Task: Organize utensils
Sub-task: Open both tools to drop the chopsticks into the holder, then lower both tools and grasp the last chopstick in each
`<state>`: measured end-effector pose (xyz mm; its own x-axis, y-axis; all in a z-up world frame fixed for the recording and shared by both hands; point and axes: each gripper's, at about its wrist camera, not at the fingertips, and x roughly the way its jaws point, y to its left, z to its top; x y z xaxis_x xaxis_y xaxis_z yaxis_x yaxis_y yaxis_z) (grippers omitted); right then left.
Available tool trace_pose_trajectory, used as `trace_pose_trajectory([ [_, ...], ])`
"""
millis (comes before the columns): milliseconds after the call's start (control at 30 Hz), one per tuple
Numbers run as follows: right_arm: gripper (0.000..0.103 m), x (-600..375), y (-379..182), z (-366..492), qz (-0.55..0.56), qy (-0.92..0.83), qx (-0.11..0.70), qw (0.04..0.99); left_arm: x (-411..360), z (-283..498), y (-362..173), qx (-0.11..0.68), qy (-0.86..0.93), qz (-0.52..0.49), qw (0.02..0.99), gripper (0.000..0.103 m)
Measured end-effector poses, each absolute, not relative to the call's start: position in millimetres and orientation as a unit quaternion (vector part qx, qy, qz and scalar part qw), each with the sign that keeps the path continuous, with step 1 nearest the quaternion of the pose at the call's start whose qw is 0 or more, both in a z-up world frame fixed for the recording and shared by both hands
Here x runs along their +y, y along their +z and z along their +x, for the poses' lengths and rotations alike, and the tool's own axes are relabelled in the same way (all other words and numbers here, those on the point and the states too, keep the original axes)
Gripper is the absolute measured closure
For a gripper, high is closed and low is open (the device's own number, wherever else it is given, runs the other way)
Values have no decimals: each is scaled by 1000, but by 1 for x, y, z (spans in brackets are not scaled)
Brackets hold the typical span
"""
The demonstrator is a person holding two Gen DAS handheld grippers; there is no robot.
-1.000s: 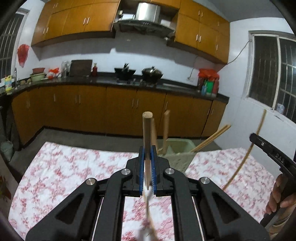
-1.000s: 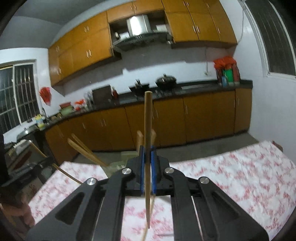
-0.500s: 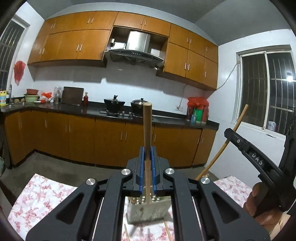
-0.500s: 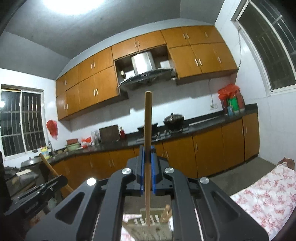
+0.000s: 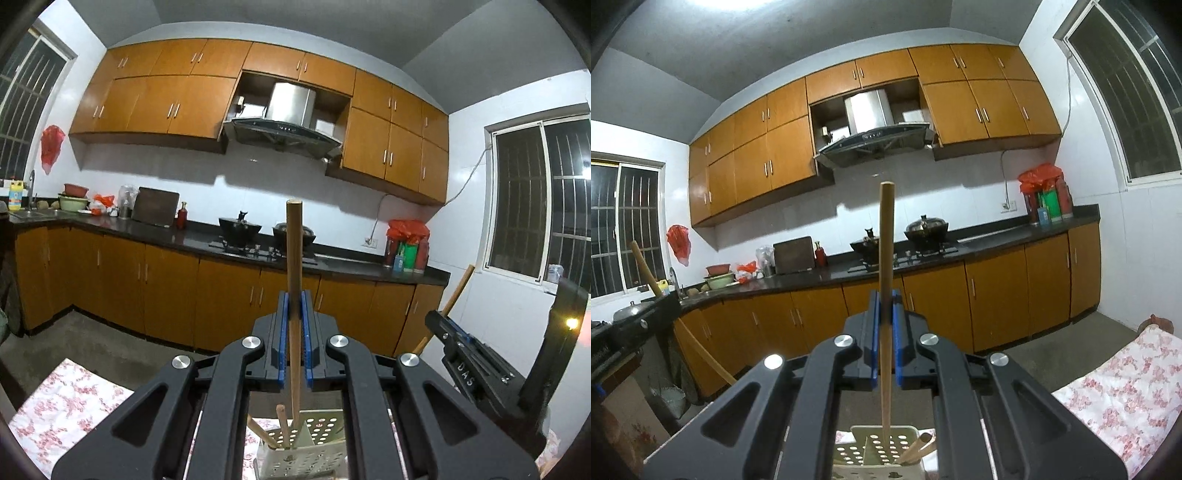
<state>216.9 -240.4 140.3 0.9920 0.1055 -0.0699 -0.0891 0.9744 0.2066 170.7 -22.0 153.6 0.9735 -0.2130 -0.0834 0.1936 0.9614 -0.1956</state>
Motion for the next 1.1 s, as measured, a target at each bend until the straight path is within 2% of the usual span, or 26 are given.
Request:
trace_pose_trajectory([
  [200, 94, -228, 125, 220, 86, 59, 71, 992, -33, 189, 123, 101, -111, -76, 986, 96],
  [300, 84, -228, 121, 215, 81, 67, 79, 991, -32, 193, 113, 124, -114, -80, 982, 95],
  [367, 77, -229, 120, 209, 79, 68, 78, 991, -30, 191, 112, 128, -114, -81, 982, 87],
  [433, 76, -234, 122, 204, 81, 69, 80, 991, -27, 185, 115, 122, -112, -83, 983, 66],
  [733, 63, -280, 112, 160, 97, 17, 104, 990, -5, 147, 127, 98, -106, -98, 985, 56],
  [833, 62, -299, 88, 155, 100, -12, 151, 983, 10, 128, 118, 107, -84, -102, 985, 50],
  [1000, 62, -309, 17, 162, 101, -26, 287, 952, 25, 118, 74, 173, -39, -85, 981, 50],
  [1100, 70, -296, -34, 158, 110, 6, 370, 922, 26, 121, 33, 245, -31, -75, 966, 50],
])
